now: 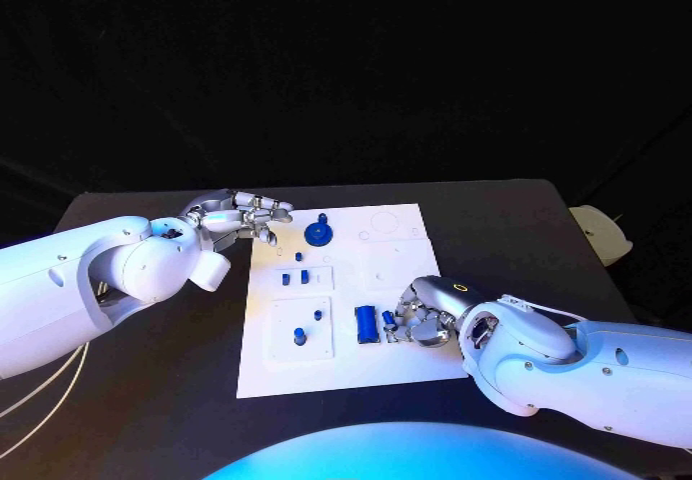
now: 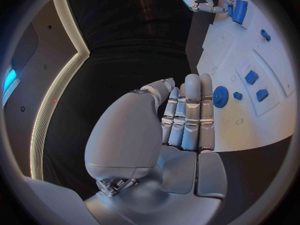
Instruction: Assemble the parts on the task board
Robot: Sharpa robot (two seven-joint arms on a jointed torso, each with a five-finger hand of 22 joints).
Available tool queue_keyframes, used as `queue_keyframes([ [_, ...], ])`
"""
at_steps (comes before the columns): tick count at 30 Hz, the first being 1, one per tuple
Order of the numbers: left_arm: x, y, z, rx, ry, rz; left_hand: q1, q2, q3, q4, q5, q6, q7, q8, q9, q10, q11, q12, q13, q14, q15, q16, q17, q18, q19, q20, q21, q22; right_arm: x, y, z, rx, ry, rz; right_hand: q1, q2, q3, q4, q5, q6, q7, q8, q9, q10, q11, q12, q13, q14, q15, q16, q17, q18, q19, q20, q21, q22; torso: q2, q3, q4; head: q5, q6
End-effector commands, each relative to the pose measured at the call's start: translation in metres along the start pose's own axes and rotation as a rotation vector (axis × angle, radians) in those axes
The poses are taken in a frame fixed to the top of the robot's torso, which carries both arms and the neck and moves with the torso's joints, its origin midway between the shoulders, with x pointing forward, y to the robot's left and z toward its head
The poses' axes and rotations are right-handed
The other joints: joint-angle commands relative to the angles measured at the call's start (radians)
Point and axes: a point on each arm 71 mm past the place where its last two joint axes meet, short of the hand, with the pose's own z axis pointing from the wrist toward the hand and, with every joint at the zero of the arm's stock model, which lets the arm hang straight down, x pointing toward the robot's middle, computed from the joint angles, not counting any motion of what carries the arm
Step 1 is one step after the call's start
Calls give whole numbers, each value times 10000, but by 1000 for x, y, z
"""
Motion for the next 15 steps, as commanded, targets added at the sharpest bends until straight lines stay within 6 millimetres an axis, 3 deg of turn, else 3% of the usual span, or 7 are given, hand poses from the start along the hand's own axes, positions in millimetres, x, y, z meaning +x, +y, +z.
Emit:
queue_keyframes([
  [1,3,-1,0,25,217,55,3,80,-39,22,-11,-93,2,37,1,-78,12,33,-16,-36,10,-61,-10,142,-23,22,-47,-15,4,0,-1,48,420,-177,-184,-14,-104,117,70,4,52,-79,-7,506,43,-18,1899,828,-18,-43,1677,-170,867,-20,-72,2464,-1,1,-2,-29,-13],
  [7,3,-1,0,17,228,59,8,83,-42,21,-11,-111,9,41,0,-103,18,46,-19,-49,13,-68,-19,142,-21,23,-63,-27,5,0,-1,38,504,-244,-477,15,-523,401,619,63,35,-75,35,499,30,-51,1880,828,-27,-44,1677,-171,869,-25,-68,2466,3,6,0,-50,-24],
  [15,2,0,0,1,228,60,8,83,-42,21,-11,-111,9,41,0,-103,18,46,-19,-49,13,-68,-19,142,-21,23,-63,-27,6,-1,-1,62,604,-356,-508,55,-667,466,711,117,13,-45,64,507,15,-39,1889,827,-38,-46,1674,-169,865,-33,-78,2463,6,3,-3,-75,-49],
])
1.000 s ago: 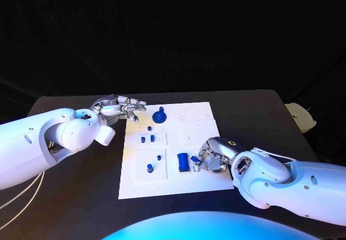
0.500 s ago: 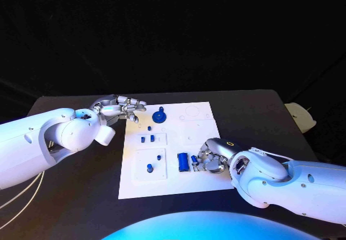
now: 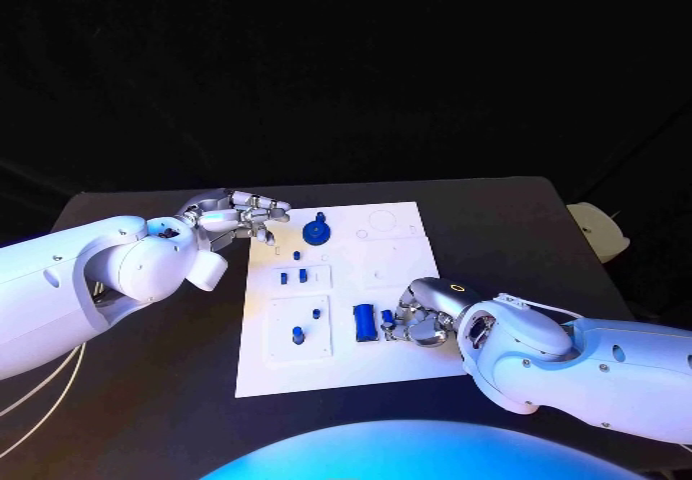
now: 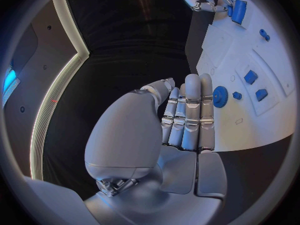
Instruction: Assemble the parts on the task board
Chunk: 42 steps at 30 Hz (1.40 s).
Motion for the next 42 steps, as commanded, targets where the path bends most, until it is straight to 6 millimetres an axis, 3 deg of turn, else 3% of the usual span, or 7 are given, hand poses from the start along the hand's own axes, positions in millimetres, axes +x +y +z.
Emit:
queue_keyframes([
  [1,3,-1,0,20,221,24,8,83,-42,21,-11,-72,-28,41,0,-66,-20,46,-9,-43,7,-68,-9,142,-21,23,-63,-9,3,1,0,-13,277,-205,-114,-3,-151,30,80,110,-34,30,36,515,6,12,1899,827,-44,-47,1664,-168,865,-37,-39,2464,5,-2,4,-9,-11],
  [8,2,0,0,-7,221,25,8,82,-45,22,-11,-80,-25,42,-1,-76,-17,50,-10,-48,9,-71,-13,141,-20,24,-69,-14,2,2,-1,-65,161,-123,-367,-40,-632,253,157,132,-43,67,88,520,-6,18,1907,826,-57,-49,1662,-167,863,-53,-48,2462,-2,-2,6,-1,-16],
  [17,2,0,0,0,206,25,8,82,-45,22,-11,-80,-25,42,-1,-76,-17,50,-10,-48,9,-71,-13,141,-20,24,-69,-14,0,1,-3,-110,-41,-56,-752,159,-1542,290,-1128,108,-63,92,160,528,-19,29,1922,829,-69,-47,1673,-170,868,-64,-32,2466,-6,-2,-2,-9,-5],
  [27,2,0,0,56,155,22,8,82,-45,22,-11,-80,-25,42,-1,-76,-17,50,-10,-48,9,-71,-13,141,-20,24,-69,-14,-5,-4,-11,-146,-271,129,-408,326,-1712,236,-1005,51,-58,76,179,532,-18,39,1932,830,-72,-46,1676,-171,869,-68,-30,2467,-29,-2,-15,12,51],
  [32,0,2,0,220,-19,-83,-22,85,-63,47,-15,-93,-18,50,-1,-92,-9,70,-10,-53,18,-72,-20,138,-18,30,-88,-28,-21,-9,-9,-705,-841,1668,-24,394,-1940,232,-758,-474,169,-290,43,324,163,-375,1687,736,66,-242,1277,-20,610,26,-820,2257,-130,-53,-23,-30,121],
  [37,-2,6,2,519,-344,-302,-95,70,-114,99,-22,-100,-22,68,2,-102,-8,106,-7,-59,29,-72,-30,135,-19,44,-122,-53,-52,-32,10,-1083,-1389,4668,1153,615,-1959,-72,-639,-1117,525,-854,-194,-1260,470,-3364,-141,76,318,-1699,-1132,599,-608,257,-4271,1263,-335,-159,-8,-77,260],
  [42,-5,10,7,927,-848,-617,-285,44,-302,267,-24,-127,-58,138,12,-126,-14,241,4,-572,87,-383,-191,114,-303,121,-492,-254,-80,-63,35,-820,-2089,7513,2141,785,-1933,-409,-958,-1550,842,-1283,-422,-3956,771,-8303,-3558,-1677,609,-5850,-6041,1481,-3048,549,-10423,-1023,-560,-281,32,-112,472],
])
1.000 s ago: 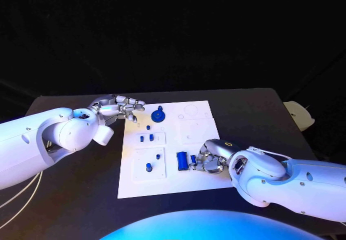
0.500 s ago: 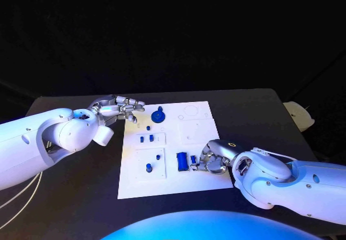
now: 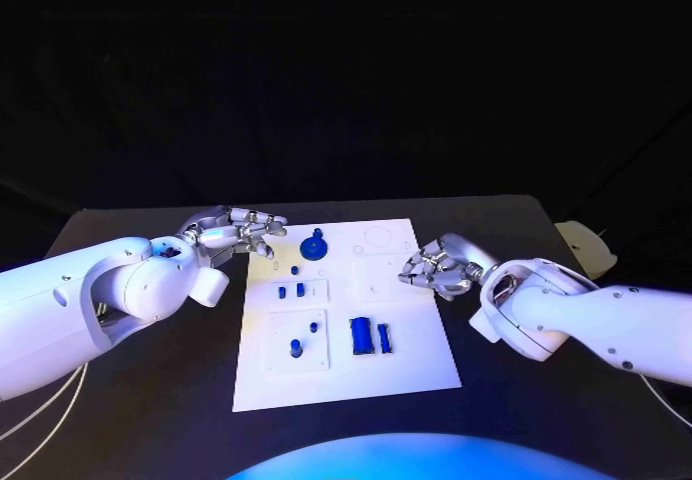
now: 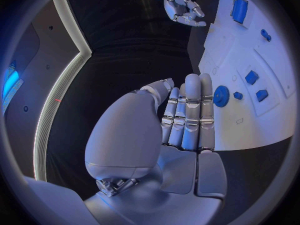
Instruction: Assemble the parts on the task board
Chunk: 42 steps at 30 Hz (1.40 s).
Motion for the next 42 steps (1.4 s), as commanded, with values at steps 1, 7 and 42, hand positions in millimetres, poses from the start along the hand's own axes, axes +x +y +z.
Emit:
queue_keyframes([
  [1,-4,-3,4,853,-653,-456,-157,-26,-153,100,-24,-94,-4,79,15,-114,35,110,-3,-739,78,-573,-266,98,-456,79,-495,-254,-17,-6,15,-356,-633,4049,432,78,39,-138,-374,-202,143,-182,-139,-691,168,-1386,-1145,-990,160,-2416,-2482,239,-956,160,-2236,-879,-270,-141,45,-20,194],
  [7,-10,8,13,1241,-1535,-1070,-162,83,-322,352,-6,-248,-27,164,2,-347,204,55,-194,-2417,540,-3148,-1529,-89,-1807,664,-2625,-1461,-33,-14,50,-601,-1132,5436,1175,153,285,-265,-1267,-315,419,-496,-629,-1373,556,-3663,-3723,-2082,662,-5289,-3721,202,-1966,629,-3984,-2412,-499,-203,45,-11,611],
  [42,17,18,30,2245,-3786,-813,-8245,1560,-3055,-1228,-1150,-6321,-1929,-1391,-726,-6643,-326,-2295,-972,-7870,347,-9228,-3959,-946,-6372,-141,-8272,-4971,-16,22,90,-1339,-2588,7254,-7194,438,-115,-2296,-2710,-5729,-430,-1500,-4001,-6594,-384,-7255,-10298,-8800,324,-10958,-8630,-645,-8552,262,-6485,-10556,-704,208,-29,889,2139],
])
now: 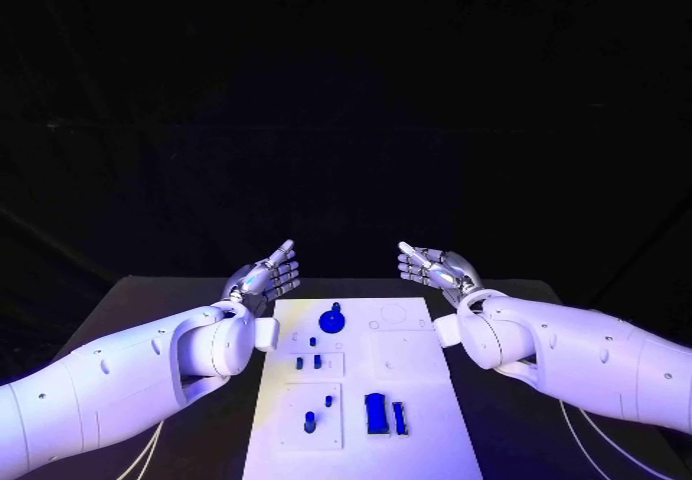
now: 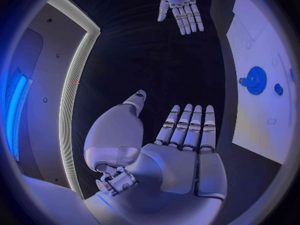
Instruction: Assemble the parts on the task board
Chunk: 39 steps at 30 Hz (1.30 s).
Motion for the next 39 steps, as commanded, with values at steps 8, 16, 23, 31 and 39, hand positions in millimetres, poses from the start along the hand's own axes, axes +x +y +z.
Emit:
queue_keyframes([
  [8,11,-13,-31,1717,-1322,1377,-4043,198,-845,-985,-1182,-2596,-788,-107,-78,-2715,-1259,-112,-75,-2439,-1114,-117,-79,-1090,-2021,-824,-1021,-83,21,23,-29,-593,-1547,1081,-4043,1,-83,-710,-1271,-2834,-1113,-128,-637,-3161,-574,-198,-94,-3254,-253,-139,-375,-1305,-2551,-667,-134,-1418,-14,186,-103,268,220],
  [16,14,-15,-37,1927,-1449,1522,-5311,198,-1708,-985,-1182,-3412,-788,-107,-78,-3562,-1259,-112,-75,-3221,-1114,-117,-79,-1090,-2658,-1722,-1021,-83,24,27,-35,-631,-1684,1236,-5314,1,-83,-710,-1271,-3731,-1113,-128,-637,-4147,-574,-198,-94,-4275,-253,-139,-375,-1305,-3343,-1393,-134,-1866,-14,186,-103,268,220],
  [23,14,-15,-37,1927,-1449,1522,-6082,198,-1708,-985,-1182,-3906,-788,-107,-78,-4085,-1259,-112,-75,-3692,-1114,-117,-79,-1090,-3046,-1722,-1021,-83,24,27,-35,-631,-1684,1236,-6075,1,-83,-710,-1271,-4267,-1113,-128,-637,-4743,-574,-198,-94,-4887,-253,-139,-375,-1305,-3833,-1393,-134,-2133,-14,186,-103,268,220],
  [31,14,-15,-37,1927,-1449,1522,-6765,198,-1708,-985,-1182,-4344,-788,-107,-78,-4547,-1259,-112,-75,-4106,-1114,-117,-79,-1090,-3358,-1722,-1021,-83,24,27,-35,-631,-1684,1236,-6759,1,-83,-710,-1271,-4749,-1113,-128,-637,-5279,-574,-198,-94,-5448,-253,-139,-375,-1305,-4257,-1393,-134,-2960,-14,186,-103,268,220],
  [39,14,-15,-37,1927,-1449,1522,-7237,198,-1708,-985,-1182,-4627,-788,-107,-78,-4834,-1259,-112,-75,-4358,-1114,-117,-79,-1090,-4217,-1722,-1021,-83,24,27,-35,-631,-1684,1236,-7221,1,-83,-710,-1271,-5055,-1113,-128,-637,-5631,-574,-198,-94,-5808,-253,-139,-375,-1305,-4543,-1393,-134,-2960,-14,186,-103,268,220],
])
